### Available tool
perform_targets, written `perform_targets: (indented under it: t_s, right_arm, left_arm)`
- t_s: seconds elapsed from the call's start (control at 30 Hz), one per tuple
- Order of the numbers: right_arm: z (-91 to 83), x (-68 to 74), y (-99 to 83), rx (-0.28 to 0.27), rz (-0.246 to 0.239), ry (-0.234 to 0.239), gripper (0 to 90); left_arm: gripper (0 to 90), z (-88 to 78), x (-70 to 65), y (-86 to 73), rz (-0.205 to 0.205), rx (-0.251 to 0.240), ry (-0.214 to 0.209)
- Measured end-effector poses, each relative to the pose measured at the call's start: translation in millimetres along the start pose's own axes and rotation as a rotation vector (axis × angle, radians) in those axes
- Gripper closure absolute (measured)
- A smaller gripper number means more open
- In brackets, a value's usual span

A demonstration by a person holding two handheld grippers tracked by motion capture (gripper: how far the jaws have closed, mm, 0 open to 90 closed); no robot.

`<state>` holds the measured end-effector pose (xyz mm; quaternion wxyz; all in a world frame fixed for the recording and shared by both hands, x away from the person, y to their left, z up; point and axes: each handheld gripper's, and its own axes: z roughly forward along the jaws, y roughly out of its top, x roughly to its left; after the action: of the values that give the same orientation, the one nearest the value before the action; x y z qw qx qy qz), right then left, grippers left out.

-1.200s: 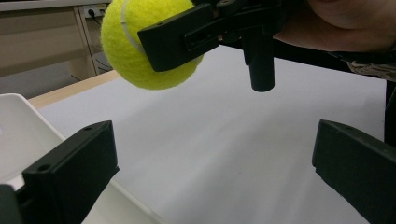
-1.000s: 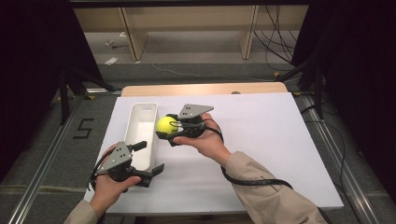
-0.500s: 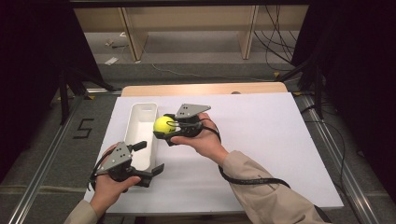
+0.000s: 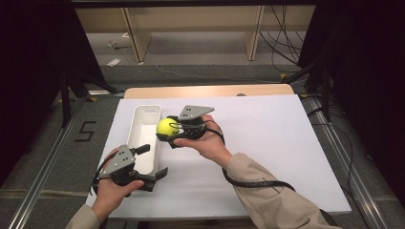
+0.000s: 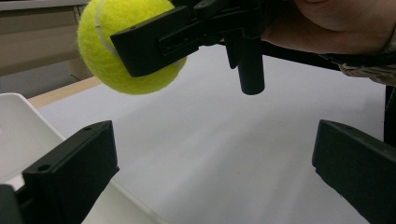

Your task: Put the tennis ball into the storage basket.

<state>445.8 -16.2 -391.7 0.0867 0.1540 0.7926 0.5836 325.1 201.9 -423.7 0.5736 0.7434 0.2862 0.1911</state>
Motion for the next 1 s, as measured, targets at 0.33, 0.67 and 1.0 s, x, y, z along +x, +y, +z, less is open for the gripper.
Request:
perform_targets:
  t_s: [0.33,0.67,1.0]
  right_arm:
    - [4.4,-2.2,2.5,0.005,0.001,-0.001,26.6]
    - [10.0,-3.3,6.3,0.005,0.002,-0.004,26.6]
    - [13.1,-6.3,8.7,0.007,0.0,-0.007,26.6]
  left_arm:
    - [0.0,0.2,-0.9,-0.1,-0.006,-0.002,-0.015]
    - [0.0,0.0,-0.7,-0.1,-0.006,-0.006,-0.013]
    - [0.0,-0.1,0.3,0.3,0.005,-0.009,-0.001]
